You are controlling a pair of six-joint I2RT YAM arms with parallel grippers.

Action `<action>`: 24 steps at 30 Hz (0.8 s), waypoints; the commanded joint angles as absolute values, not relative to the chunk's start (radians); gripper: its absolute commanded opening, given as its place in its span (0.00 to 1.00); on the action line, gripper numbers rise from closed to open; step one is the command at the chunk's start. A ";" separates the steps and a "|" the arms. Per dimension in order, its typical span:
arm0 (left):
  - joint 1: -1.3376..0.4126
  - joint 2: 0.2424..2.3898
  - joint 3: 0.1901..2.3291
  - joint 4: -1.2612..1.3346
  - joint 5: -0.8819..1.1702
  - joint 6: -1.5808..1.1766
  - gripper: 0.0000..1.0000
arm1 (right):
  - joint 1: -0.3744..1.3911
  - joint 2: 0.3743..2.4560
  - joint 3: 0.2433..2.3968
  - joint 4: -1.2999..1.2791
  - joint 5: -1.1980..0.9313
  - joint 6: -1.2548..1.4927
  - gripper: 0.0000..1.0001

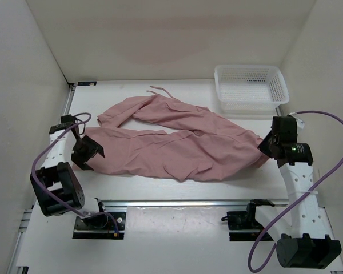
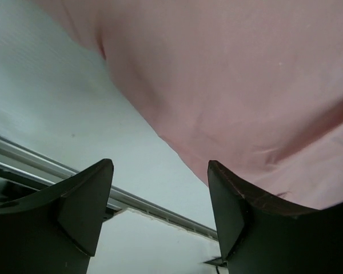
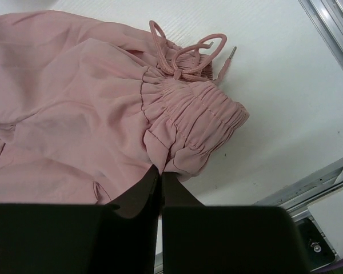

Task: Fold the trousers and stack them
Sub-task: Flatten the trousers out

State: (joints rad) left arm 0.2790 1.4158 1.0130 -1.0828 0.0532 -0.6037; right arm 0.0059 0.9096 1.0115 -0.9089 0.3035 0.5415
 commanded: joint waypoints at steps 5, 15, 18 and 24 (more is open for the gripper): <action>0.387 1.531 0.891 -0.950 0.277 -0.624 0.77 | 0.002 0.884 1.025 -0.865 0.279 0.537 0.00; 0.387 1.646 0.982 -0.893 0.087 -0.637 0.59 | 0.002 0.884 1.034 -0.865 0.261 0.537 0.00; 0.387 1.686 1.025 -0.881 0.087 -0.646 0.24 | 0.002 0.884 1.043 -0.865 0.261 0.537 0.00; 0.387 1.712 1.139 -0.906 0.087 -0.635 0.10 | 0.002 0.884 1.043 -0.874 0.261 0.537 0.00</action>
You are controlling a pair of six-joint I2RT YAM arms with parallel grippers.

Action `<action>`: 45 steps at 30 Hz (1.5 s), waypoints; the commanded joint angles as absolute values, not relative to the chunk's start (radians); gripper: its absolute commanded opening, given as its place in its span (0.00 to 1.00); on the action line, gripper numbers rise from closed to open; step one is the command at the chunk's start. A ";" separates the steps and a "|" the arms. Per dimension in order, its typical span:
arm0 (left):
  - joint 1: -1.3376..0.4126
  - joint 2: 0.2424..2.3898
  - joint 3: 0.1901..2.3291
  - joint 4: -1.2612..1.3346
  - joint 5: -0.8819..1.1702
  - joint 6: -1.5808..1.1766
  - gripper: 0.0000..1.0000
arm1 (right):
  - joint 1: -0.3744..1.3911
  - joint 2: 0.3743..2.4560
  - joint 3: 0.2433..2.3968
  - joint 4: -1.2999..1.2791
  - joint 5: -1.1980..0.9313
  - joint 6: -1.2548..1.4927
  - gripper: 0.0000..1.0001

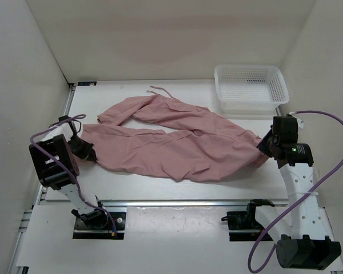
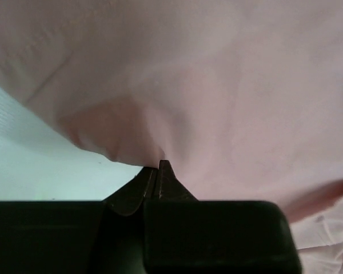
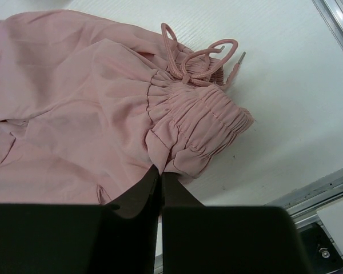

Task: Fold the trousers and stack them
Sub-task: Flatten the trousers out

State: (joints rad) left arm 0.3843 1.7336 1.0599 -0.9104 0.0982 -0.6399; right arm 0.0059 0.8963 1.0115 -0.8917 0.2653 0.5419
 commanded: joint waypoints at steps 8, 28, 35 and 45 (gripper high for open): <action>0.362 1.667 1.569 -1.083 0.074 -0.617 0.10 | 0.002 0.989 1.153 -0.845 0.290 0.528 0.00; 0.523 1.537 1.617 -1.154 0.020 -0.522 0.16 | -0.008 0.748 1.065 -1.067 0.391 0.684 0.05; 0.497 1.477 1.537 -1.098 0.107 -0.479 0.69 | -0.008 0.620 1.158 -1.149 0.474 0.733 0.84; 0.218 1.718 1.811 -1.108 0.153 -0.345 0.10 | -0.008 1.102 1.212 -0.870 0.074 0.516 0.00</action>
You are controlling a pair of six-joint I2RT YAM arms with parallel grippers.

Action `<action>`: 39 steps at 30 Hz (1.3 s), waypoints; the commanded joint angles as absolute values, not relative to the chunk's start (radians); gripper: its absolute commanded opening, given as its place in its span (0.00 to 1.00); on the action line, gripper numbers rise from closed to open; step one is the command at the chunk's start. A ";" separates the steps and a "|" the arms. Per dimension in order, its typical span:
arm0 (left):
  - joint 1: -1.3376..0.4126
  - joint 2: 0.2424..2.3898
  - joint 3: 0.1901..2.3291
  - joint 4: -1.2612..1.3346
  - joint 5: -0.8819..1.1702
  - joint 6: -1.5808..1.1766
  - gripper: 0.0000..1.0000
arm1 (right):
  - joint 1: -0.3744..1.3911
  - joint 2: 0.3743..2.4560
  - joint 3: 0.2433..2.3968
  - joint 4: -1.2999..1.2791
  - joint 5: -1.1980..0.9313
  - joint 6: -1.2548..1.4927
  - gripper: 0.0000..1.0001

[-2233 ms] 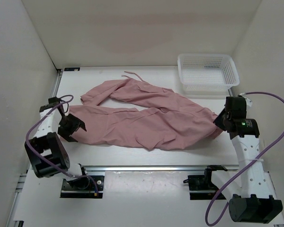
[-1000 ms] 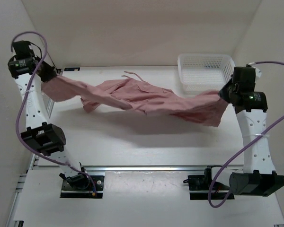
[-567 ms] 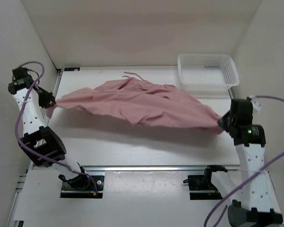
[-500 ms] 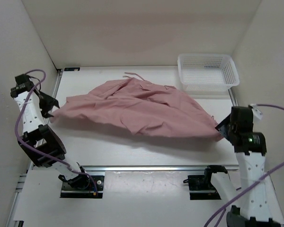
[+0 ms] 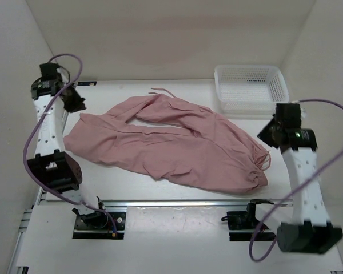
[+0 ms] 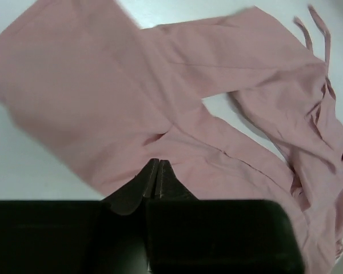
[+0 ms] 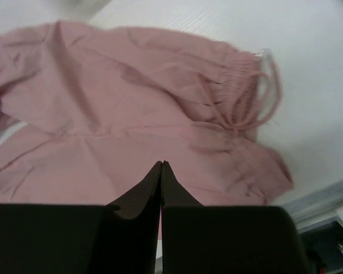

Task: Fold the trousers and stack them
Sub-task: Flatten the trousers out

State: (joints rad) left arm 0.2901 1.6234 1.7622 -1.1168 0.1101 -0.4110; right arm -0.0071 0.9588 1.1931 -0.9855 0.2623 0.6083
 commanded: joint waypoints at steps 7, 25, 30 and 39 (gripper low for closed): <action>0.049 2.069 2.057 -1.192 0.118 -0.365 0.92 | -0.008 1.353 1.201 -0.775 -0.094 0.502 0.44; -0.055 2.462 2.404 -1.206 0.063 -0.408 0.82 | -0.253 1.698 1.207 -0.666 -0.126 0.698 0.68; -0.055 2.471 2.422 -1.197 0.084 -0.408 0.36 | -0.253 1.766 1.204 -0.625 -0.077 0.788 0.61; -0.055 2.396 2.442 -1.186 0.094 -0.408 0.10 | -0.253 1.778 1.204 -0.604 0.033 0.788 0.00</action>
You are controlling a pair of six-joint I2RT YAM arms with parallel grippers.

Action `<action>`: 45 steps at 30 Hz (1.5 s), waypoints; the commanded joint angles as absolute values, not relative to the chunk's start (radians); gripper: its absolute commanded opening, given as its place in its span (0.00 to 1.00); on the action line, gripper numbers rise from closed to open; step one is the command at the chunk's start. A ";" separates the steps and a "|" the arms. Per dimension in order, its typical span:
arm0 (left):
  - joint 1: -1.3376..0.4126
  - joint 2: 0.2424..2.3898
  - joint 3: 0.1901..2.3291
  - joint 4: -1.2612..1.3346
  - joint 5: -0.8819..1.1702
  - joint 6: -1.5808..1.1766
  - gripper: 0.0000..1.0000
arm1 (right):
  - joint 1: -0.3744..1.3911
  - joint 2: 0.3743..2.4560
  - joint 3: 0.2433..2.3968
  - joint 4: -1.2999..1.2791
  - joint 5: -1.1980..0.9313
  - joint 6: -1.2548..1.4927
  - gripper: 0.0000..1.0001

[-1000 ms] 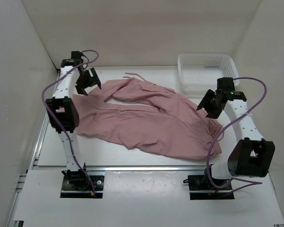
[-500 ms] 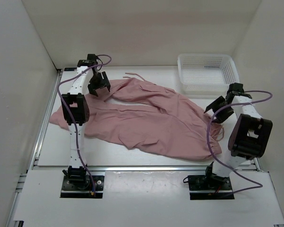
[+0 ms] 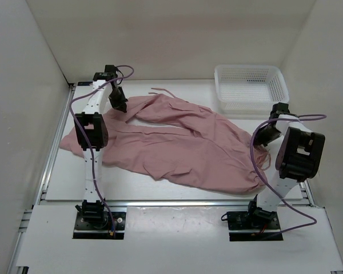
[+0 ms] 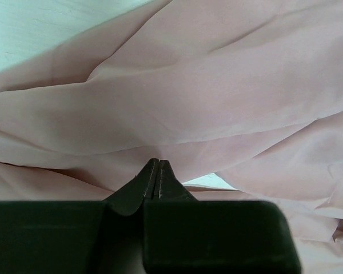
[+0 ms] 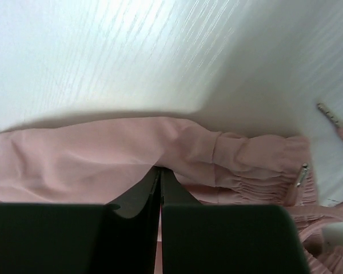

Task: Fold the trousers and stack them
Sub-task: Flatten the trousers out

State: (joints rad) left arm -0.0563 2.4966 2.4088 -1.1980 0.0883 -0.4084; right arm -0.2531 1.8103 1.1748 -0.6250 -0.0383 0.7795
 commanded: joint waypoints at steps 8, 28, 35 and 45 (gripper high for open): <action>-0.233 2.368 2.373 -1.204 -0.330 -0.239 0.91 | -0.253 1.684 1.195 -0.615 0.043 0.726 0.00; -0.233 2.533 2.422 -1.233 -0.549 -0.290 0.16 | -0.253 1.620 1.157 -0.634 0.025 0.707 0.00; -0.131 2.326 2.462 -1.267 -0.456 -0.351 0.10 | -0.253 1.588 1.233 -0.661 0.034 0.698 0.00; -0.058 2.088 2.503 -1.246 -0.367 -0.341 0.10 | -0.253 1.385 1.287 -0.715 0.107 0.657 0.00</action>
